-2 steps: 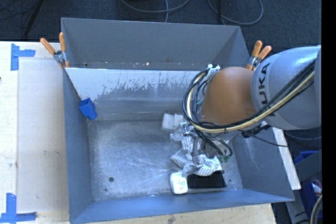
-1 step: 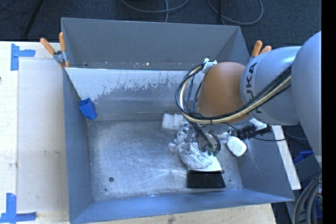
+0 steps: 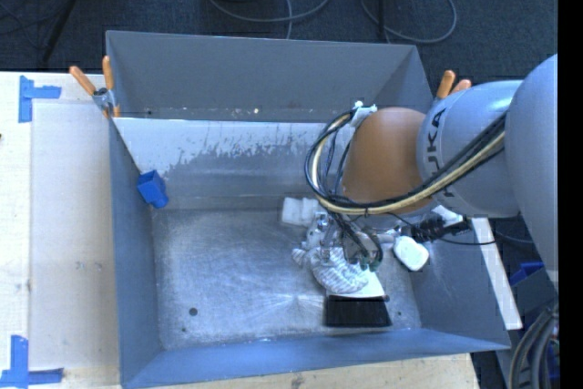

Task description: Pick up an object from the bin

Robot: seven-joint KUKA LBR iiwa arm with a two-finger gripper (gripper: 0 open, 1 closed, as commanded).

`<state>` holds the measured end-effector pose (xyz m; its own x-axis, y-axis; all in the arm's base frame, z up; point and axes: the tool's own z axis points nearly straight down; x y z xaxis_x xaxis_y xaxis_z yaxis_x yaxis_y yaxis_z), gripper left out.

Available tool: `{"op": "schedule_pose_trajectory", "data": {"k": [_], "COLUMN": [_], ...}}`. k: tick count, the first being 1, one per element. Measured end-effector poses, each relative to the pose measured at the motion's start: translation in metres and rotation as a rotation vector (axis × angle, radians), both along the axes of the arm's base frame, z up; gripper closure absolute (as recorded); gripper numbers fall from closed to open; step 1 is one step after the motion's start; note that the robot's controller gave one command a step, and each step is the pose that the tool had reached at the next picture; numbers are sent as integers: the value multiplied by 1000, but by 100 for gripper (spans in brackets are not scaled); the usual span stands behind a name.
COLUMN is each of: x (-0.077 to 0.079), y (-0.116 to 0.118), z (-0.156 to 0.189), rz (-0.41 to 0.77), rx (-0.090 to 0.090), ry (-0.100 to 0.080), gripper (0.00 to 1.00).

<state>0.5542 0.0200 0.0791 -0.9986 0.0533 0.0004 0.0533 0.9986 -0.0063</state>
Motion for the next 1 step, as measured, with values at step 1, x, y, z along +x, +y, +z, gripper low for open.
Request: {"op": "schedule_pose_trajectory", "data": {"k": [1], "x": [-15], "y": [-11], "z": [134], "rz": [-29], "rx": [6], "ry": [-3], "gripper": [100]}}
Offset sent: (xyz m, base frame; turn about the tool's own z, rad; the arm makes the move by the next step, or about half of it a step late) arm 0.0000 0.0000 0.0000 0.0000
